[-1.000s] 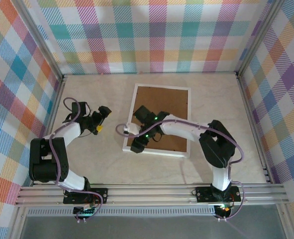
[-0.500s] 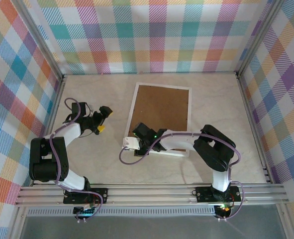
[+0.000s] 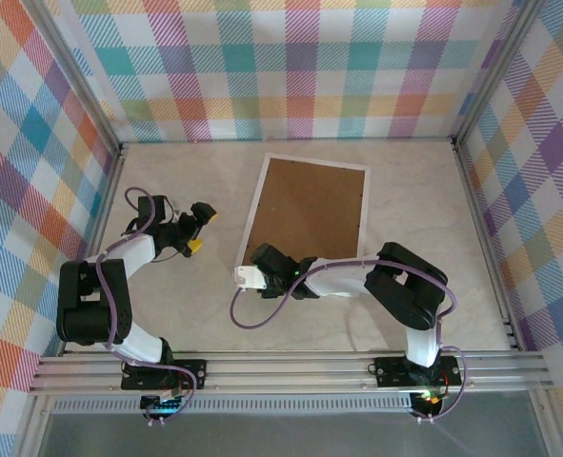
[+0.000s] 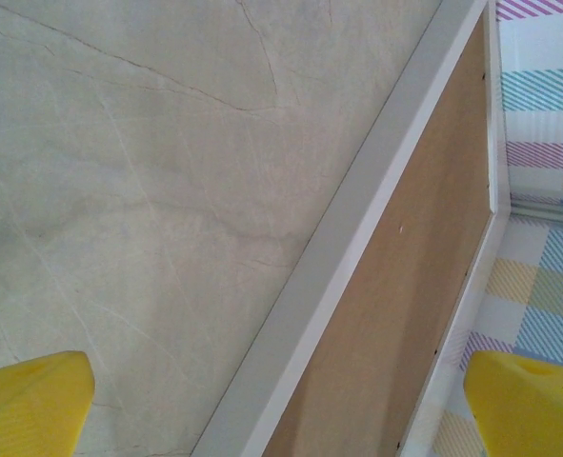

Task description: Put the photo into the frame

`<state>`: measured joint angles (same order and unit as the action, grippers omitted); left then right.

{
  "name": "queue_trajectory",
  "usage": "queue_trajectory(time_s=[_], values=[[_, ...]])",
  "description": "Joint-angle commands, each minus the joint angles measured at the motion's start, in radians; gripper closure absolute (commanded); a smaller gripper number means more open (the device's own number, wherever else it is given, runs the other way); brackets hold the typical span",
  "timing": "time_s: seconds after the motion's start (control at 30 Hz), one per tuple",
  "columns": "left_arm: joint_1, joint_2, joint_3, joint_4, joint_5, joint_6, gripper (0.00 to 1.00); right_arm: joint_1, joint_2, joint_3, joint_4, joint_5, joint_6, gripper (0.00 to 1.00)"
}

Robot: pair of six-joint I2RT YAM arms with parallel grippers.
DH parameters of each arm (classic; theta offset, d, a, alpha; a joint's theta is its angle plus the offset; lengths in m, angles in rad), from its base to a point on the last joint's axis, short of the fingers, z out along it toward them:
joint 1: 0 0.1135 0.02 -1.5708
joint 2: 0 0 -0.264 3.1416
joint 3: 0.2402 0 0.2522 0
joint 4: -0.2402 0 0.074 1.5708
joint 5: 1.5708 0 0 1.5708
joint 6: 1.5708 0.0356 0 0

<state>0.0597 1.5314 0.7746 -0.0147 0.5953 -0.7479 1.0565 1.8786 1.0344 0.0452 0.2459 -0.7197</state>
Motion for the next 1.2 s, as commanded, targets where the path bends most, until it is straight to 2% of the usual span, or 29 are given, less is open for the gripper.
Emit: queue_trajectory(time_s=[0.0, 0.23, 0.5, 0.93, 1.17], values=[[-0.004, 0.013, -0.019, 0.023, 0.026, -0.008, 0.0, 0.006, 0.021, -0.018, 0.004, 0.024, 0.008, 0.79], [-0.055, 0.042, -0.024, 0.032, 0.056, -0.005, 0.0, 0.009, 0.019, 0.019, -0.058, 0.021, 0.035, 1.0], [-0.126, 0.065, -0.027, 0.073, 0.114, -0.024, 0.0, -0.021, -0.057, 0.052, -0.104, -0.081, 0.137, 1.0], [-0.225, 0.151, -0.026, 0.239, 0.151, -0.123, 0.0, -0.075, -0.177, 0.04, -0.101, -0.113, 0.162, 1.0], [-0.292, 0.212, 0.01, 0.336, 0.177, -0.191, 0.0, -0.078, -0.179, 0.033, -0.098, -0.119, 0.17, 1.0]])
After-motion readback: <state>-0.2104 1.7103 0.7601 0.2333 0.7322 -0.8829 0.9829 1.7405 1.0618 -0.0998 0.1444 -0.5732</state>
